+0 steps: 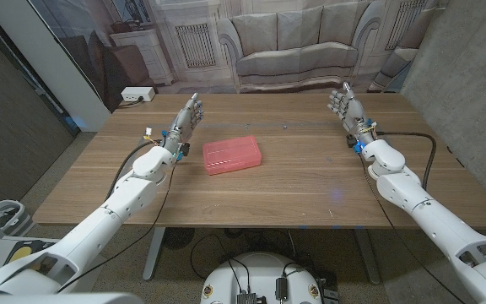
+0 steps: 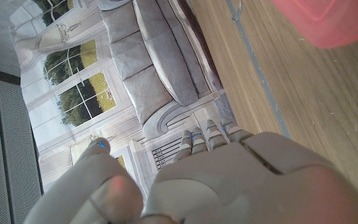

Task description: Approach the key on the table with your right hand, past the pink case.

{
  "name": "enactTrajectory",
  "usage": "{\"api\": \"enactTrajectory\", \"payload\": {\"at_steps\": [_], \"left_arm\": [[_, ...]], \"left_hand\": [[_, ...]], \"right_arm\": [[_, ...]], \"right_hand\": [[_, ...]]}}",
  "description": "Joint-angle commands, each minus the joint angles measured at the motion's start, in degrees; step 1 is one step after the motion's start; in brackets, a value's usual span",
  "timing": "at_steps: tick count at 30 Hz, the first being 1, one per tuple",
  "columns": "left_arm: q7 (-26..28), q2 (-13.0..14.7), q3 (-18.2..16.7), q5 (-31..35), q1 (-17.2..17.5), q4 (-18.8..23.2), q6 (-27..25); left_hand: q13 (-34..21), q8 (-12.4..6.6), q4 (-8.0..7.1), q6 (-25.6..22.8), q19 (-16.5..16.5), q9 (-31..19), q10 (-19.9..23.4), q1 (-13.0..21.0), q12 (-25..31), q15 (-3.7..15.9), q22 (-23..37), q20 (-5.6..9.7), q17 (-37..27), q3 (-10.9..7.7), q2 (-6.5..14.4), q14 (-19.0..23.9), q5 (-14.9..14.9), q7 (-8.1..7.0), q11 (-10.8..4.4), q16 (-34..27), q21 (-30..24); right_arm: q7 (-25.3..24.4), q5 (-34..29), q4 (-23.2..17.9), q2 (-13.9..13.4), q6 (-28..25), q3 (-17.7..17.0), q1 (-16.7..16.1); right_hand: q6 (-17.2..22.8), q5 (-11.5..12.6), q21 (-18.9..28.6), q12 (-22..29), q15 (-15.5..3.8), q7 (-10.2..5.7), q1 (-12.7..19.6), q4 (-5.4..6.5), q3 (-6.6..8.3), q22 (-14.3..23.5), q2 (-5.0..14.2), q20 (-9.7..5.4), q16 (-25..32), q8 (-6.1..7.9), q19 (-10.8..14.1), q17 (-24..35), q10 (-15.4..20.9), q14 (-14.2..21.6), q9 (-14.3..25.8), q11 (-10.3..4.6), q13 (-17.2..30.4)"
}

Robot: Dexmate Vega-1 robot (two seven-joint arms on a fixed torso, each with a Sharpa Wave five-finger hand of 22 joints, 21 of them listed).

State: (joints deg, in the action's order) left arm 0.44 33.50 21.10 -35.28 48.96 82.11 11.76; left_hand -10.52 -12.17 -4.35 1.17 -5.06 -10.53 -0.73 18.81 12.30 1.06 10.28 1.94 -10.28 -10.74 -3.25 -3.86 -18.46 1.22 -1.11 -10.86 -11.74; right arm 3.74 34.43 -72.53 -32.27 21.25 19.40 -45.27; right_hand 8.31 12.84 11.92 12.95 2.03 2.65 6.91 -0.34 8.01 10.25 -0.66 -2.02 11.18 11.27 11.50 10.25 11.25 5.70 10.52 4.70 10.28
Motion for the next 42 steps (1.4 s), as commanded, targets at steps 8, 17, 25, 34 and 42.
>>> {"api": "enactTrajectory", "payload": {"at_steps": [8,17,25,34,42], "left_arm": [[0.5,0.7,0.2,1.3,-0.7,0.2,-0.5],[0.8,1.0,0.1,1.3,-0.6,1.1,-1.2],[1.1,1.1,0.1,1.2,-0.5,1.6,-1.7],[1.3,1.3,0.0,1.1,-0.2,2.0,-1.9],[1.5,1.1,-0.2,0.5,0.2,2.3,-2.2]], "left_hand": [[-0.2,0.13,0.15,-0.7,0.5,-0.1,0.8,0.4,0.0,0.05,0.1,2.67,-0.1,0.03,0.1,0.3,-0.3,0.11,-0.09,-0.2,-0.1],[-0.2,0.18,0.18,-0.8,0.6,-0.1,1.0,0.5,0.0,0.14,0.1,2.56,-0.1,0.11,0.2,0.6,-0.3,0.09,-0.34,-0.2,-0.1],[-0.2,0.23,0.20,-0.9,0.7,-0.1,1.0,0.6,-0.1,0.12,0.1,2.52,-0.1,0.18,0.3,0.6,-0.3,0.13,-0.31,-0.1,-0.1],[-0.2,0.30,0.22,-0.9,0.7,-0.1,1.0,0.7,-0.1,0.04,0.1,2.40,-0.1,0.26,0.3,0.6,-0.3,0.11,-0.21,-0.1,-0.1],[-0.2,0.23,0.24,-1.3,0.7,-0.1,1.0,0.8,-0.2,0.01,0.1,2.28,-0.1,0.34,0.4,0.7,-0.3,0.10,-0.29,-0.1,0.0]], "right_arm": [[-3.2,-4.1,1.2,-0.8,1.5,0.4,1.1],[-4.8,-6.1,1.0,-2.2,1.9,0.1,0.8],[-5.7,-6.7,0.3,-3.2,1.3,-0.4,0.3],[-5.5,-6.3,0.4,-3.7,1.1,-0.8,0.4],[-7.3,-8.4,0.1,-4.3,1.7,-0.7,0.2]], "right_hand": [[0.6,0.5,0.2,0.2,-0.27,-0.27,0.2,-0.42,0.13,0.3,0.21,-1.34,-0.2,0.27,0.7,0.1,0.7,0.6,0.2,-0.43,0.2],[0.9,0.6,0.1,0.3,-0.58,-0.60,0.3,-0.52,0.10,0.3,0.24,-1.57,-0.2,0.36,0.6,0.1,1.0,0.7,0.2,-0.51,0.2],[1.0,0.7,0.1,0.2,-0.81,-0.70,0.5,-0.66,0.14,0.3,0.35,-1.98,-0.3,0.35,0.8,0.1,1.1,0.8,0.2,-0.72,0.3],[1.2,0.8,0.0,0.2,-0.89,-0.82,0.7,-0.78,0.13,0.2,0.42,-2.03,-0.3,0.33,0.9,0.1,1.3,0.9,0.2,-0.91,0.3],[1.3,0.9,0.1,0.1,-1.02,-1.00,0.7,-0.85,0.11,0.2,0.46,-2.10,-0.3,0.34,1.1,0.1,1.4,1.1,0.2,-1.13,0.3]]}}
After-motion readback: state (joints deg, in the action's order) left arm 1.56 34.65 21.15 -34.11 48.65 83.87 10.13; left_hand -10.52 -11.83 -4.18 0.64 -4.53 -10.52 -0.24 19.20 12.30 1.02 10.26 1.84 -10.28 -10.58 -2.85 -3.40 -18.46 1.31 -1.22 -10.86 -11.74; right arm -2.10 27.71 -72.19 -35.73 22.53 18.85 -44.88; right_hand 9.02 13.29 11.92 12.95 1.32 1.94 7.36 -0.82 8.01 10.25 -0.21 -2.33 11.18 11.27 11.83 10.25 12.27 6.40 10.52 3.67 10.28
